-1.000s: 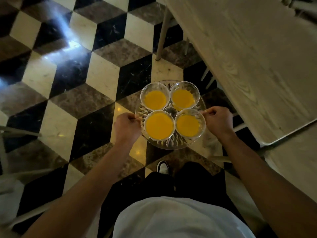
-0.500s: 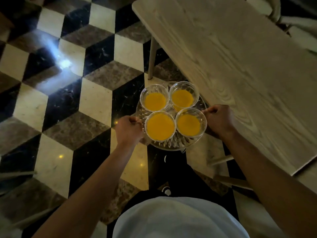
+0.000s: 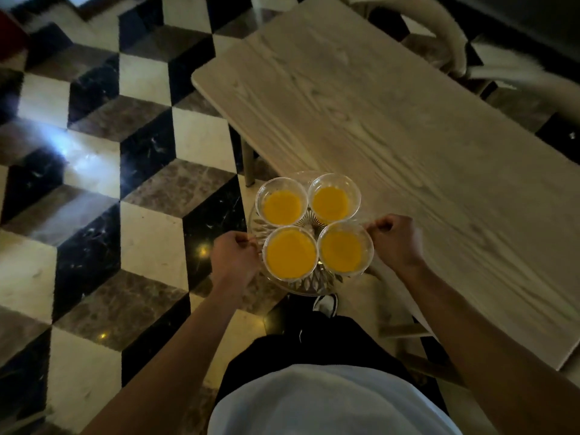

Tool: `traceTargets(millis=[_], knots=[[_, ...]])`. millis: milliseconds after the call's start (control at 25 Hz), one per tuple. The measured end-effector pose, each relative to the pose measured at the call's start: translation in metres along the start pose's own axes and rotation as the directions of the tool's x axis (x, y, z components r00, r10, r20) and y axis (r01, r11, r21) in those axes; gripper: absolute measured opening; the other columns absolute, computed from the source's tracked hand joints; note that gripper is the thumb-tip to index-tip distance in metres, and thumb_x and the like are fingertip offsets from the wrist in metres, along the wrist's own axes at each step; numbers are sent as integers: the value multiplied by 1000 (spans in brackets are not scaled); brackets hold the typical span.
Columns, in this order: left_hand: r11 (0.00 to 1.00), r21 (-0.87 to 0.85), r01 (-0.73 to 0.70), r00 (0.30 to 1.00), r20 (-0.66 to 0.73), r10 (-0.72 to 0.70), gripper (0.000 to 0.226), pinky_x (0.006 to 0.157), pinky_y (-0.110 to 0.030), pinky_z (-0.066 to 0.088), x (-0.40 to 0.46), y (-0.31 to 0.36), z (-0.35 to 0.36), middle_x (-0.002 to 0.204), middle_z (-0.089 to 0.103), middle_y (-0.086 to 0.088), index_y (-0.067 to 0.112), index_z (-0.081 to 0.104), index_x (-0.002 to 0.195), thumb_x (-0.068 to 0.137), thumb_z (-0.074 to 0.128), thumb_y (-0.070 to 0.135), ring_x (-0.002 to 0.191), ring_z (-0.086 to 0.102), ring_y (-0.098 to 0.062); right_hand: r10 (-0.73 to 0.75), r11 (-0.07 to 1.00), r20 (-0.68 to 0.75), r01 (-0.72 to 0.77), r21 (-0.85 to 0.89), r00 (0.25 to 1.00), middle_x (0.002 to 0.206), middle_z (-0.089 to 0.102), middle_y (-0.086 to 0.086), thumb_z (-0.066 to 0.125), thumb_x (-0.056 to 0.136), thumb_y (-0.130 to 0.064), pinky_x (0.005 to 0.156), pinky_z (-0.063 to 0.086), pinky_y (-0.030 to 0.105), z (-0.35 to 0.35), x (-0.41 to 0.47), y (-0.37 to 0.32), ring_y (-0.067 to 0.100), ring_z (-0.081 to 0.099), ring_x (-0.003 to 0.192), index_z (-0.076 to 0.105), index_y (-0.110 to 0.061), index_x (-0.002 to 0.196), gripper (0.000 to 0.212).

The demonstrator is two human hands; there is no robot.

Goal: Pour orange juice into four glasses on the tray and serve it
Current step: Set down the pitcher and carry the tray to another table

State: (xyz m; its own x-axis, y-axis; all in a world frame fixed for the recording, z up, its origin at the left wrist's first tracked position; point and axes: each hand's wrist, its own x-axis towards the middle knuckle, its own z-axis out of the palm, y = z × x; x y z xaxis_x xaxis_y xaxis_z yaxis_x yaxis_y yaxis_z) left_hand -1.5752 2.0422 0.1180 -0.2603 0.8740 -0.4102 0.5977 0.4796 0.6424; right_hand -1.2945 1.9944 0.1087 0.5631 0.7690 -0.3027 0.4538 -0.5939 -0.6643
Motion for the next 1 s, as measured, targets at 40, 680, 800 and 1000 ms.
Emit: traceTargets(millis=[40,680,800,1000], knots=[[1000,7,-15,1000,7,14,8,60,-25,51,10,8,3,76,72,2,14,76,86,91,71,10,74,68,-12,1,1000,-6,-1,9,1000,63,69,-11,78,82,-30,53,47,18,-2,6,-2,0,63,59,74,-19,71,16],[900,94,-426,849,386,361,11,82,-50,63,176,172,84,87,77,-11,5,77,100,93,71,11,83,74,-33,417,906,-325,-358,226,849,72,74,-6,79,80,-27,55,44,13,-6,104,-17,9,69,69,78,-15,76,13],[883,114,-455,808,470,356,10,78,-49,65,201,202,98,86,78,-9,6,76,99,93,69,9,81,76,-30,521,847,-348,-424,320,779,70,73,-11,80,79,-27,53,44,12,0,111,-21,5,69,69,79,-19,77,9],[824,130,-552,722,568,394,10,58,-28,59,224,239,128,75,75,-2,5,76,95,96,68,9,67,75,-18,600,795,-411,-457,398,686,71,73,-8,80,80,-27,60,45,16,6,120,-23,7,67,69,80,-18,80,9]])
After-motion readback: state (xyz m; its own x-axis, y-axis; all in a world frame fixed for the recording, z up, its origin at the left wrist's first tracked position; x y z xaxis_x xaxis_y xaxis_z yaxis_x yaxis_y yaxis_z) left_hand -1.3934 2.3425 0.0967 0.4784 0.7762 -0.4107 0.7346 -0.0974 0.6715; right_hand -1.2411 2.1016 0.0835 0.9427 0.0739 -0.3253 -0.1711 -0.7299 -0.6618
